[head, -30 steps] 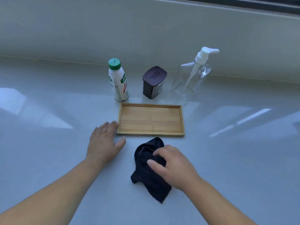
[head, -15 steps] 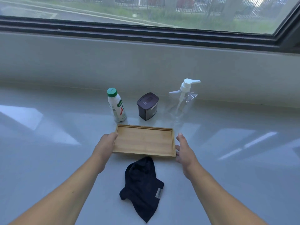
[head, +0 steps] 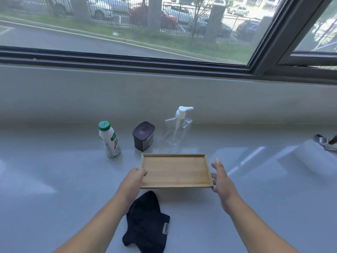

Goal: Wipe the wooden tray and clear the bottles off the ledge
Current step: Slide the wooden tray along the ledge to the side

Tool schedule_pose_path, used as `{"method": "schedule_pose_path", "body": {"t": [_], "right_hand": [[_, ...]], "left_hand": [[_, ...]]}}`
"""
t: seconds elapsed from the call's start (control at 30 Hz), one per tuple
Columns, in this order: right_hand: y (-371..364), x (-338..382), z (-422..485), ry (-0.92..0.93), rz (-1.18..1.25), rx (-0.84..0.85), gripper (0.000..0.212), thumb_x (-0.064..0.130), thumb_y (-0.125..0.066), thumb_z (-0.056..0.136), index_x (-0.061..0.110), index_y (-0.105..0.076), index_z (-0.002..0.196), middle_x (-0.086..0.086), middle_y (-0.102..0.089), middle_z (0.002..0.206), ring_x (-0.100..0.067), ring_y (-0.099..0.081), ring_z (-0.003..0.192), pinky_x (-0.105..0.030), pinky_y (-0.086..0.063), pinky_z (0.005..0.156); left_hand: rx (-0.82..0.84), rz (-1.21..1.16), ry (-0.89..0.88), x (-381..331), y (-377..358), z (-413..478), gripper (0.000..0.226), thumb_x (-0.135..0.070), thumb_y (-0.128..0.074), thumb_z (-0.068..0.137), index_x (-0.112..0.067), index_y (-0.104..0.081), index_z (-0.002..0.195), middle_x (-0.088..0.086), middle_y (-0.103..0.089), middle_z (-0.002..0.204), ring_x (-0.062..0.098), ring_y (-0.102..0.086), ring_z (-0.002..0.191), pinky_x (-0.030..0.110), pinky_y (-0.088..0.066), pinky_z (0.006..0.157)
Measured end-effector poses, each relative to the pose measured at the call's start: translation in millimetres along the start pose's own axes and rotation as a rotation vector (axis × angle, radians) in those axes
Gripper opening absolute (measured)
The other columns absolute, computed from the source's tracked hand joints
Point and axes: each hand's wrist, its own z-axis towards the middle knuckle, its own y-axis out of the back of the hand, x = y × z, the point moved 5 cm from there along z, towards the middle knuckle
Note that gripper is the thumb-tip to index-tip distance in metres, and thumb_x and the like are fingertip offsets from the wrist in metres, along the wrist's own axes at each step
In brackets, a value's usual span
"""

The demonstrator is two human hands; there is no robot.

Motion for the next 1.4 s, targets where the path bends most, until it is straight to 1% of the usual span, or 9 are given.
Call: {"method": "schedule_pose_path", "body": {"t": [0.17,0.33,0.43,0.57,0.63,0.73,0.87,1.13,1.4], "right_hand": [[44.6,12.6,0.1,0.012,0.01,-0.042,0.099,0.085,-0.034,0.077,0.029,-0.04,0.158,-0.001,-0.044,0.162,-0.021,-0.041,0.149,-0.05,-0.026,0.126],[90.4,14.5,22.6,0.038,0.001,-0.069,0.106,0.09,-0.034,0.072,0.029,-0.041,0.158,-0.001,-0.045,0.162,-0.02,-0.04,0.149,-0.05,-0.026,0.126],[117.4,13.9,44.1,0.029,-0.005,-0.058,0.11,0.093,-0.032,0.069,0.03,-0.04,0.158,-0.001,-0.045,0.161,-0.02,-0.04,0.149,-0.05,-0.026,0.126],[153.7,13.4,78.2,0.004,-0.003,-0.04,0.106,0.093,-0.032,0.071,0.032,-0.041,0.158,0.0,-0.046,0.161,-0.02,-0.04,0.149,-0.05,-0.026,0.126],[170.5,14.4,96.2,0.0,0.002,-0.032,0.104,0.092,-0.032,0.073,0.032,-0.041,0.158,0.001,-0.045,0.161,-0.02,-0.04,0.149,-0.05,-0.025,0.126],[193.7,18.1,125.9,-0.008,0.0,-0.022,0.104,0.091,-0.032,0.072,0.032,-0.042,0.157,0.001,-0.046,0.161,-0.02,-0.04,0.149,-0.05,-0.025,0.127],[212.7,26.8,162.9,-0.01,-0.019,-0.004,0.104,0.091,-0.032,0.072,0.031,-0.043,0.157,0.0,-0.047,0.16,-0.021,-0.041,0.148,-0.051,-0.026,0.126],[218.9,49.4,224.3,-0.022,-0.01,0.059,0.095,0.085,-0.031,0.08,0.03,-0.043,0.157,-0.001,-0.046,0.161,-0.022,-0.041,0.148,-0.051,-0.025,0.126],[209.2,69.9,279.0,-0.031,-0.043,0.041,0.104,0.09,-0.029,0.072,0.03,-0.046,0.155,-0.004,-0.049,0.158,-0.024,-0.042,0.147,-0.052,-0.028,0.125]], "left_hand": [[0.047,0.061,0.035,-15.5,-46.1,-0.9,0.01,-0.011,-0.053,0.105,-0.006,-0.045,0.109,0.014,-0.043,0.123,0.026,-0.041,0.112,0.049,-0.034,0.109],[0.156,0.125,-0.043,-18.2,-91.9,-7.4,0.01,-0.04,-0.054,0.096,-0.031,-0.055,0.096,-0.006,-0.054,0.108,0.018,-0.05,0.099,0.039,-0.038,0.083],[0.127,0.121,-0.063,-30.0,-119.8,-1.3,0.015,-0.036,-0.056,0.096,-0.021,-0.06,0.097,0.002,-0.057,0.12,0.02,-0.052,0.102,0.04,-0.04,0.089],[0.182,0.148,-0.069,-37.9,-160.1,-8.9,0.048,-0.064,-0.054,0.067,-0.035,-0.067,0.102,-0.012,-0.058,0.113,0.008,-0.052,0.1,0.037,-0.038,0.078],[0.178,0.153,-0.053,-47.6,-179.9,-8.7,0.053,-0.069,-0.054,0.063,-0.036,-0.068,0.102,-0.014,-0.057,0.112,0.009,-0.052,0.099,0.04,-0.037,0.083],[0.143,0.144,-0.043,-65.8,-210.2,1.7,0.05,-0.065,-0.054,0.068,-0.035,-0.068,0.105,-0.015,-0.055,0.114,0.017,-0.051,0.107,0.044,-0.037,0.096],[0.104,0.125,-0.035,-84.2,-239.0,11.0,0.046,-0.062,-0.053,0.073,-0.034,-0.068,0.106,-0.015,-0.055,0.113,0.019,-0.051,0.109,0.044,-0.037,0.098],[0.002,0.067,-0.081,-114.7,-274.5,36.1,0.057,-0.07,-0.048,0.069,-0.029,-0.066,0.104,-0.011,-0.057,0.112,0.016,-0.054,0.106,0.043,-0.037,0.086],[-0.121,0.067,-0.139,-145.6,-297.2,71.3,0.062,-0.076,-0.042,0.067,-0.026,-0.062,0.099,-0.001,-0.062,0.104,0.013,-0.056,0.095,0.04,-0.041,0.076]]}}
